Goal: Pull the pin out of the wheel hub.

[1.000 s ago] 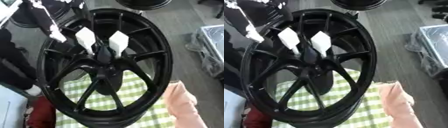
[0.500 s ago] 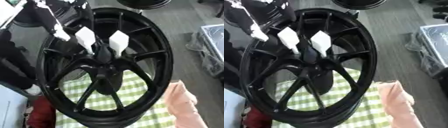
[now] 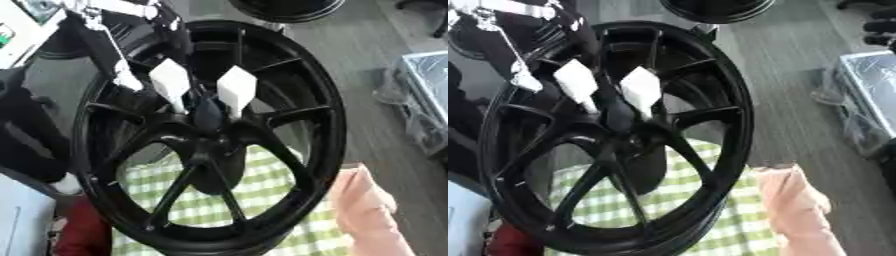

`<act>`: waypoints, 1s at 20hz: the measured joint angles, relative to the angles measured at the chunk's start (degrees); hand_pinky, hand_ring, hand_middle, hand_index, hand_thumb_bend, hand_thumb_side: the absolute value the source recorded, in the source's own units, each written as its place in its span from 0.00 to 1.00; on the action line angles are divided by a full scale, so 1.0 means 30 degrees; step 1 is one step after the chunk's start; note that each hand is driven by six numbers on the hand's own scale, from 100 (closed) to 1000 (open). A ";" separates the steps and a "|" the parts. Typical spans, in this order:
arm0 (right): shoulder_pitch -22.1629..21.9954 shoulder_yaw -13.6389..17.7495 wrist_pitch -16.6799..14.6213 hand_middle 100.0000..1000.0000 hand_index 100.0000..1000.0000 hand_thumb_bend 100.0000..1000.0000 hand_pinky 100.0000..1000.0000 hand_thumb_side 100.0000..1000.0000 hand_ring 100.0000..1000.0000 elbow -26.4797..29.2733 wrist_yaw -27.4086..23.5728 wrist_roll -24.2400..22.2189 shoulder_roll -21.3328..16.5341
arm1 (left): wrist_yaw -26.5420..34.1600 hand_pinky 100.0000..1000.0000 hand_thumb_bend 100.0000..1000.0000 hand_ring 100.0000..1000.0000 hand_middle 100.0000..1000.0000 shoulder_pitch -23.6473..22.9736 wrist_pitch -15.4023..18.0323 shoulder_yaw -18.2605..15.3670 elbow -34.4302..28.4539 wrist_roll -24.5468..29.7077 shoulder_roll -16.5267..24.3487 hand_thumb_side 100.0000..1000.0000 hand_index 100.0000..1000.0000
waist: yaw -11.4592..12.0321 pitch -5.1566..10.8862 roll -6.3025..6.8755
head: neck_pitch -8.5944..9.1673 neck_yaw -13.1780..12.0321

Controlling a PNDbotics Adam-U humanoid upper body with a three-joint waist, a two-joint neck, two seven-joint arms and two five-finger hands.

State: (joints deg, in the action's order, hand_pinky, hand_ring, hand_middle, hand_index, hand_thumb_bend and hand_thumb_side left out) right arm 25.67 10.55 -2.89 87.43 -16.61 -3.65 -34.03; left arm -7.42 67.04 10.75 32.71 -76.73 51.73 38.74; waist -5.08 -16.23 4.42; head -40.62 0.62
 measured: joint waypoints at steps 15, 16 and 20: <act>0.0006 0.0002 0.0053 0.66 0.79 0.00 0.71 0.61 0.71 -0.0110 0.0001 0.0098 0.0000 | -0.0059 0.82 0.30 0.79 0.73 0.0000 0.0102 0.0457 0.0282 -0.0009 -0.0177 0.00 0.69 | -0.0105 -0.0161 0.0004 | 0.0008 -0.0179; 0.0006 0.0002 0.0051 0.66 0.79 0.00 0.71 0.61 0.71 -0.0112 0.0001 0.0104 0.0000 | -0.0095 0.82 0.29 0.79 0.73 0.0000 0.0102 0.0460 0.0286 -0.0009 -0.0177 0.00 0.69 | -0.0105 -0.0164 0.0004 | 0.0009 -0.0180; 0.0007 0.0002 0.0038 0.66 0.79 0.00 0.71 0.62 0.71 -0.0114 0.0001 0.0124 0.0001 | -0.0267 0.81 0.20 0.77 0.70 0.0000 0.0110 0.0461 0.0380 -0.0011 -0.0179 0.00 0.58 | -0.0109 -0.0165 0.0004 | 0.0082 -0.0181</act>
State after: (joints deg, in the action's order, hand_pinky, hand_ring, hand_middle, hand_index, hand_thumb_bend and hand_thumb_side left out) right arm 25.69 10.55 -2.78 87.09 -16.60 -3.28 -34.03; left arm -8.22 67.04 11.08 34.10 -75.59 51.69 38.21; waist -5.41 -16.72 4.43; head -40.37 0.08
